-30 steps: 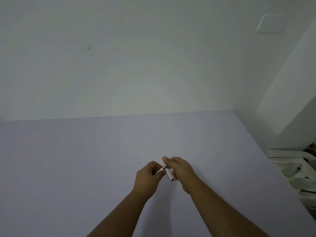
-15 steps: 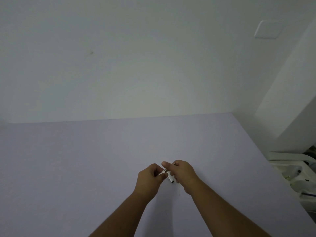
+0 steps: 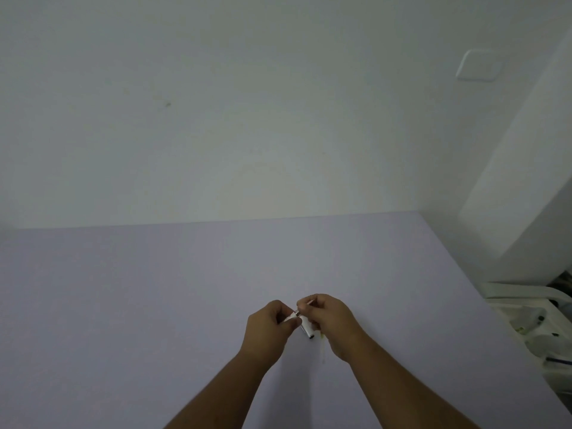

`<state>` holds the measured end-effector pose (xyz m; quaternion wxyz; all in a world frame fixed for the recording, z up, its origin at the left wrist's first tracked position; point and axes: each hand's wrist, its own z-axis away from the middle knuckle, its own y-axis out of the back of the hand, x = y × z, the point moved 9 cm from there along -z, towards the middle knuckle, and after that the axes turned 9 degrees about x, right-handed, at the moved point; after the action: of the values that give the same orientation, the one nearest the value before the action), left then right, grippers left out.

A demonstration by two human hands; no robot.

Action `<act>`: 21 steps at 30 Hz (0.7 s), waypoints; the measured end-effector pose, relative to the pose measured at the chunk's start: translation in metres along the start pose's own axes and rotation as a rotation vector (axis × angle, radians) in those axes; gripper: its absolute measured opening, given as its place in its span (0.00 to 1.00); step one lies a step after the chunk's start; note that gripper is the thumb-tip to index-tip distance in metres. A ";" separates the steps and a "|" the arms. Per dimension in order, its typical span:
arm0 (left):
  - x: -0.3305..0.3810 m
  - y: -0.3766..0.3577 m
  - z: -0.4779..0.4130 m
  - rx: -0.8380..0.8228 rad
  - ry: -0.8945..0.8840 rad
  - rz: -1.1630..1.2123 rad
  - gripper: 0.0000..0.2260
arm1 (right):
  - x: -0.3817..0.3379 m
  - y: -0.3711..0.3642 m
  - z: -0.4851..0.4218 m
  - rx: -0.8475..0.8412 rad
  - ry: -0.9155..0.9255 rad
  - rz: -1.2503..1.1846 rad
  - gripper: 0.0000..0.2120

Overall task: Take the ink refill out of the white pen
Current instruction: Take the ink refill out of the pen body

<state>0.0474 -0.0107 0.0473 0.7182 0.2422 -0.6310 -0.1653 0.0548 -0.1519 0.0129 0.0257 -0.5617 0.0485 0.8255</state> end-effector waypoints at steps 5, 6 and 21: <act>0.000 0.000 0.001 0.011 0.012 0.015 0.08 | 0.001 0.004 -0.001 0.062 -0.018 0.137 0.12; -0.001 0.001 0.000 0.015 0.021 0.025 0.07 | 0.000 0.001 0.000 0.035 -0.013 0.079 0.08; 0.000 -0.002 0.004 0.006 0.037 0.043 0.09 | -0.005 0.002 0.003 0.078 -0.016 0.171 0.13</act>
<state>0.0438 -0.0128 0.0470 0.7325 0.2338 -0.6231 -0.1431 0.0532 -0.1533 0.0187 -0.0227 -0.5475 0.1284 0.8266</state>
